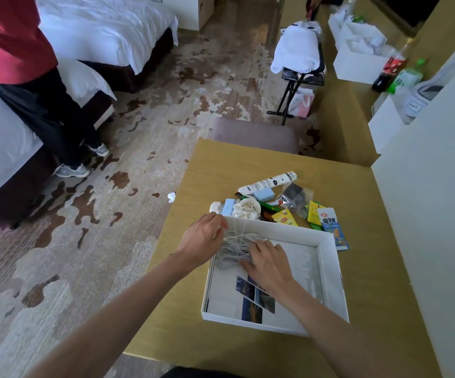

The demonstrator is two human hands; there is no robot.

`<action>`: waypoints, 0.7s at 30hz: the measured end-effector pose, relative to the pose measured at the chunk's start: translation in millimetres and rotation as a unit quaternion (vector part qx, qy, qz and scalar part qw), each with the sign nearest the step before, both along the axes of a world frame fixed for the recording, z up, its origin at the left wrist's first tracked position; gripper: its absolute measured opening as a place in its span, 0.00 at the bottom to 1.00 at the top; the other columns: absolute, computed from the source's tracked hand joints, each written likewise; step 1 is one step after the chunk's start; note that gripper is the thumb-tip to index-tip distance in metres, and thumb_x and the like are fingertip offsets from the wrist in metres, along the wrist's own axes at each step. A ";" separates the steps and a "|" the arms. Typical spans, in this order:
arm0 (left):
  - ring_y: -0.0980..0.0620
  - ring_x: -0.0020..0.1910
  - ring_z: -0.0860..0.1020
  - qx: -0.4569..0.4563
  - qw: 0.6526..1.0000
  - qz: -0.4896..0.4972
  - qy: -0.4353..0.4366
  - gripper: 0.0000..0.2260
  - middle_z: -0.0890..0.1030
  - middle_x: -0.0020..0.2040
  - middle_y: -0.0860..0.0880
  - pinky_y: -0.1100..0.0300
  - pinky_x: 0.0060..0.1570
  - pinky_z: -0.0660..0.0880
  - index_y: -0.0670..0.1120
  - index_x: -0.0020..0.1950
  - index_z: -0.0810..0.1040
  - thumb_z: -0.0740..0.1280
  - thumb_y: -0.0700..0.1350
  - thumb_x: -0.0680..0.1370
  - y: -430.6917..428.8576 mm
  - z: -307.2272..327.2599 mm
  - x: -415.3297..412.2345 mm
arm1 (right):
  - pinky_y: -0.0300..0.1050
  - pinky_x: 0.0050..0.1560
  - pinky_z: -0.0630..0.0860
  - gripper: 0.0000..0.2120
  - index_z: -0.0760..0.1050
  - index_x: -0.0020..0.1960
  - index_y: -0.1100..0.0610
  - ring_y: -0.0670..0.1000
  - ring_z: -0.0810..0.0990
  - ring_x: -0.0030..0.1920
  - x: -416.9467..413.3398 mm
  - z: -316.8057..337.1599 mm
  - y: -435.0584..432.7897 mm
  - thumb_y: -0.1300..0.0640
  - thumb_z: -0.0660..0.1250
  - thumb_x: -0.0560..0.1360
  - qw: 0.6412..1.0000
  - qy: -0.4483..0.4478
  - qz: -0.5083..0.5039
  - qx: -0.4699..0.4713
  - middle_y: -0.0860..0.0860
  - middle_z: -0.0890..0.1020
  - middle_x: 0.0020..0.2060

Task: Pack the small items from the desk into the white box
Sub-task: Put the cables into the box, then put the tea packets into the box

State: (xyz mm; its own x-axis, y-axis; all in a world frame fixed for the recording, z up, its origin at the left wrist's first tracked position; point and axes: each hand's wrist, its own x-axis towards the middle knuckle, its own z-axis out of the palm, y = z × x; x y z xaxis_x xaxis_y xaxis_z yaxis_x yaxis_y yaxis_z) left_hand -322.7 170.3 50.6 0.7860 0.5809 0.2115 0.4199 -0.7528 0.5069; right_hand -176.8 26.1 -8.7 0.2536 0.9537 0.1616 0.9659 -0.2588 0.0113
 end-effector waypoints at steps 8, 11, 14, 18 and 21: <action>0.49 0.42 0.75 0.003 0.999 -0.001 -0.040 0.05 0.78 0.44 0.51 0.55 0.29 0.74 0.46 0.43 0.75 0.61 0.39 0.76 30.2 3.2 25.2 | 0.45 0.41 0.74 0.09 0.74 0.46 0.50 0.48 0.78 0.42 8.5 33.1 -2.7 0.44 0.64 0.76 0.946 0.307 -0.055 -0.092 0.46 0.80 0.42; 0.49 0.39 0.76 -0.033 0.999 -0.014 -0.041 0.07 0.78 0.45 0.52 0.55 0.29 0.74 0.47 0.43 0.76 0.60 0.38 0.76 32.2 4.3 54.4 | 0.39 0.43 0.75 0.07 0.74 0.52 0.49 0.42 0.79 0.44 30.1 51.5 -23.5 0.48 0.65 0.77 0.924 0.372 -0.087 -0.023 0.43 0.80 0.44; 0.46 0.41 0.78 -0.071 0.997 -0.042 -0.008 0.08 0.80 0.46 0.51 0.52 0.35 0.77 0.48 0.44 0.77 0.59 0.39 0.76 27.4 6.9 85.4 | 0.32 0.43 0.73 0.07 0.74 0.54 0.49 0.39 0.79 0.45 58.2 68.0 -40.4 0.50 0.65 0.78 0.899 0.408 -0.140 0.078 0.42 0.80 0.44; 0.47 0.41 0.79 -0.111 0.990 -0.069 0.059 0.09 0.82 0.47 0.51 0.54 0.40 0.77 0.49 0.46 0.79 0.59 0.41 0.77 26.2 14.9 128.7 | 0.31 0.45 0.73 0.06 0.76 0.54 0.49 0.36 0.78 0.47 105.2 74.0 -37.6 0.50 0.64 0.79 0.878 0.427 -0.184 0.113 0.40 0.80 0.45; 0.48 0.41 0.79 -0.166 0.982 -0.059 0.069 0.08 0.82 0.46 0.52 0.56 0.41 0.75 0.50 0.45 0.79 0.60 0.44 0.76 25.8 22.5 163.6 | 0.43 0.49 0.77 0.03 0.77 0.50 0.51 0.45 0.80 0.47 144.5 60.3 -35.2 0.56 0.65 0.78 0.861 0.443 -0.222 0.118 0.46 0.82 0.46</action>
State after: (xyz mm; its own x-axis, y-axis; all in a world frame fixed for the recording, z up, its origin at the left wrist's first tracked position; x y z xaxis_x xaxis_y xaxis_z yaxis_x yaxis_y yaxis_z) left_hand -159.1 196.1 73.1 0.8596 0.5035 -0.0870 0.4220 -0.6036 0.6765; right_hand -32.3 -9.1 51.6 0.7075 0.6987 -0.1059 0.3746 -0.4979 -0.7821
